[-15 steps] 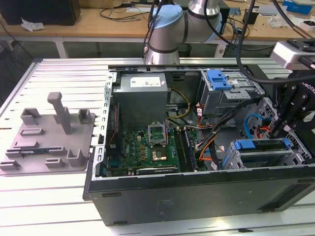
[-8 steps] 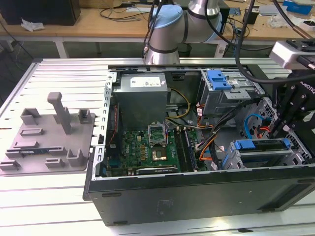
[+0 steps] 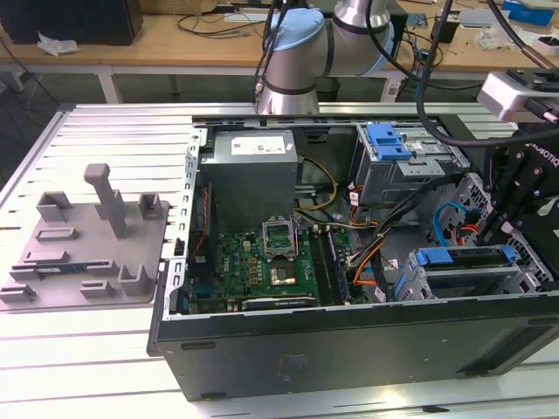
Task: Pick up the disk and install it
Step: 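Insert the first disk wire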
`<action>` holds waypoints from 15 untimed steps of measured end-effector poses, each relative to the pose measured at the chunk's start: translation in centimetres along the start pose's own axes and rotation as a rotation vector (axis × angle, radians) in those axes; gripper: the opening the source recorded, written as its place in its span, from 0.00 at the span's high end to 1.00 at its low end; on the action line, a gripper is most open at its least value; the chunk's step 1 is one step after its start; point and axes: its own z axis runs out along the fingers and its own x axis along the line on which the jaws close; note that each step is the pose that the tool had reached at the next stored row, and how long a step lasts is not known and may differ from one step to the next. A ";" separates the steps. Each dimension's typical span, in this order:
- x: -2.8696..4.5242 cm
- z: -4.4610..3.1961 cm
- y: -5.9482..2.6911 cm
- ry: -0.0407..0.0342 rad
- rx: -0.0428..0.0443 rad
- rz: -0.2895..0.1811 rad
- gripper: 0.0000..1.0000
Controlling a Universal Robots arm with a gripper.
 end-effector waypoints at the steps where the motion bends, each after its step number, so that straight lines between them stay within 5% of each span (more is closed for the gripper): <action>1: 0.00 0.00 -0.01 0.0000 0.0000 0.000 0.84; 15: -0.01 0.22 -0.05 -0.0002 -0.0003 0.005 0.84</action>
